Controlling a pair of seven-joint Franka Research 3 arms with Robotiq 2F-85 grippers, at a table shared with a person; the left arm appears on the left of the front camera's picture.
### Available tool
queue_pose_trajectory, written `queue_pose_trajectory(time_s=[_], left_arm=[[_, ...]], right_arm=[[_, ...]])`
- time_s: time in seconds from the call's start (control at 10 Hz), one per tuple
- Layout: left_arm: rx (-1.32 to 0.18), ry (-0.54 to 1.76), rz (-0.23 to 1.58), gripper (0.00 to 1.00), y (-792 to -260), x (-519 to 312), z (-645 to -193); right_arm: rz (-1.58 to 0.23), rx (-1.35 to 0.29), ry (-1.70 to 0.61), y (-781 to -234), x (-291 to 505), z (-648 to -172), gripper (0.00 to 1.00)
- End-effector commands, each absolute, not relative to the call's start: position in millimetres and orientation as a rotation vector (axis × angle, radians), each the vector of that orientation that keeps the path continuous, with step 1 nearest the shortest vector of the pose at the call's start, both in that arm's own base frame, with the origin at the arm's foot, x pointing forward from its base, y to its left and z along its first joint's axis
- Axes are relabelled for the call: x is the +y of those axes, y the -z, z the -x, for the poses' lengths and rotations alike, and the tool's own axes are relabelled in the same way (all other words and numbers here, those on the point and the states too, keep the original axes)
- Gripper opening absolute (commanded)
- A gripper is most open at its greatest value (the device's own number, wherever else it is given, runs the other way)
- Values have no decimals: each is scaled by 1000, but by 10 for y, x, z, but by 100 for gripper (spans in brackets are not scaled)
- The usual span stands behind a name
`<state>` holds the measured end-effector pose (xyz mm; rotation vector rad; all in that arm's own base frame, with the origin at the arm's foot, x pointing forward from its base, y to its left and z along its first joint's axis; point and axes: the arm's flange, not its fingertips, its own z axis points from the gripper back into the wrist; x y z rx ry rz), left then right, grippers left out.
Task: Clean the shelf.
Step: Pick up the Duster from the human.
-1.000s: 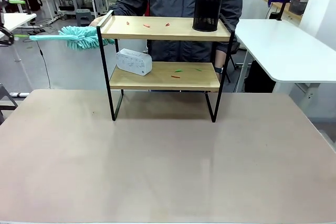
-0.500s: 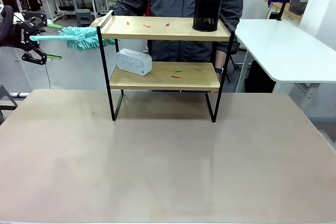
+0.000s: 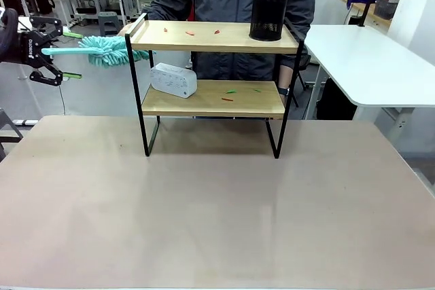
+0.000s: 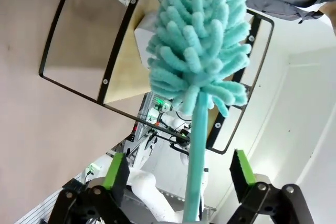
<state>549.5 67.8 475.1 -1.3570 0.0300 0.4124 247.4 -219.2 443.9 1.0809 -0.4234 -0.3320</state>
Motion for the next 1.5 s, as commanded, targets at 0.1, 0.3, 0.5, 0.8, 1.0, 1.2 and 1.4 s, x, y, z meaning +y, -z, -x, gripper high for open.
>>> queue_pose_trajectory(time_s=[0.1, 0.3, 0.5, 0.8, 1.0, 1.2, 1.4], left_arm=[[-29, -391, 1397, 0, -4761, 571, -5394], [-38, -393, 1405, 0, -4776, 583, -5389], [-47, -390, 1406, 8, -4787, 598, -5378], [-48, -381, 1411, 0, -4782, 609, -5356], [-50, -363, 1420, 0, -4819, 612, -5297], [-84, -271, 1402, 0, -4997, 755, -5159], [-249, -29, 1193, 0, -5350, 1282, -4573]], right_arm=[[-1093, -450, 311, -4453, -2204, -2494, 100], [-1093, -450, 311, -4453, -2204, -2494, 100], [-1093, -450, 311, -4453, -2204, -2494, 100], [-1093, -450, 311, -4453, -2204, -2494, 100], [-1093, -450, 311, -4453, -2204, -2494, 100], [-1093, -450, 311, -4453, -2204, -2494, 100], [-1093, -450, 311, -4453, -2204, -2494, 100]])
